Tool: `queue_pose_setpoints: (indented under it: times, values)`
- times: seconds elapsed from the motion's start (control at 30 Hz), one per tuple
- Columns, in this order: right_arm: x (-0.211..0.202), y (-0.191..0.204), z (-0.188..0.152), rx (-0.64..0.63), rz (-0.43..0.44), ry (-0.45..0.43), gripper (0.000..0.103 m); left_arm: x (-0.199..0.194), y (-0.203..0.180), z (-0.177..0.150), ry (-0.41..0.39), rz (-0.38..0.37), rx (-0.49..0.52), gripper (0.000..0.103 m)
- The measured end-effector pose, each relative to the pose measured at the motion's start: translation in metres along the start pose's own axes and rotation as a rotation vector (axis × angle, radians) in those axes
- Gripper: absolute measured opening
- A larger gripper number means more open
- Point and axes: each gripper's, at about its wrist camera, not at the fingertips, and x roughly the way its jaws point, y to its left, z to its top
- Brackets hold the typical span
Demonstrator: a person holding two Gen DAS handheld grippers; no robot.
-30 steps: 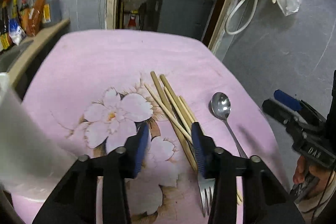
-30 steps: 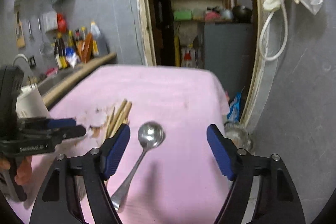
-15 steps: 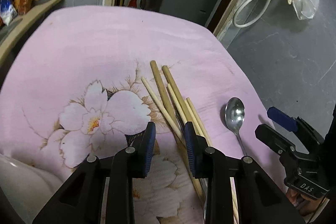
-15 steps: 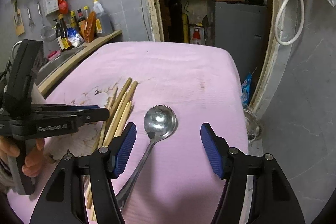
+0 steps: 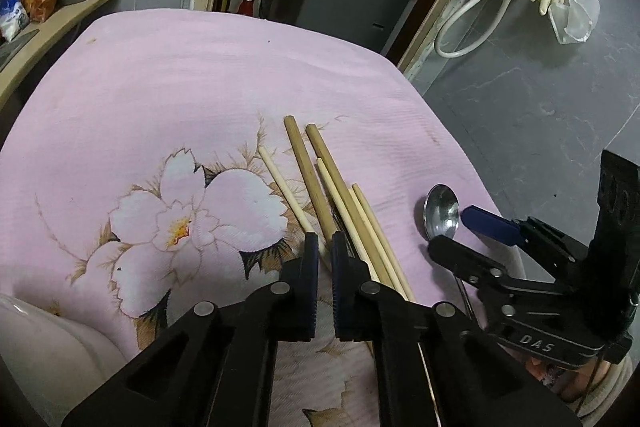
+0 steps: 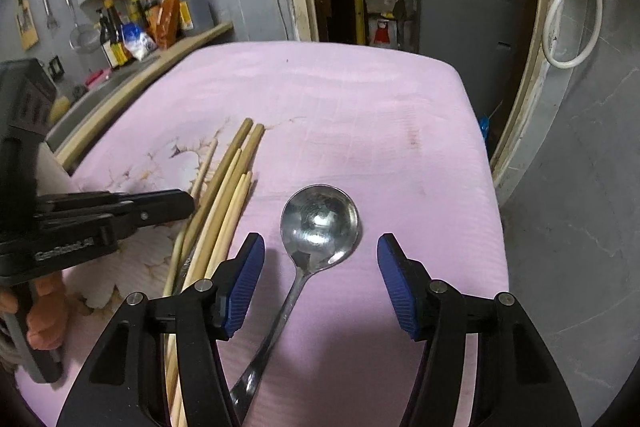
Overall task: Organize utensils
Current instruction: 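Close right tool on the handle of the large metal spoon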
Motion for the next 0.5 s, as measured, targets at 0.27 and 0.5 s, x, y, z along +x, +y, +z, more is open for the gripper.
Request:
queue_pose_setpoints:
  times: [0.27,0.5]
  values:
    - [0.012,0.007,0.006,-0.048,-0.038,0.035,0.053,0.007,-0.001,0.006,0.021,-0.016,-0.02,0.007]
    - [0.012,0.006,0.007,-0.036,-0.052,0.026,0.041,0.005,-0.001,0.007,0.02,-0.031,-0.032,0.004]
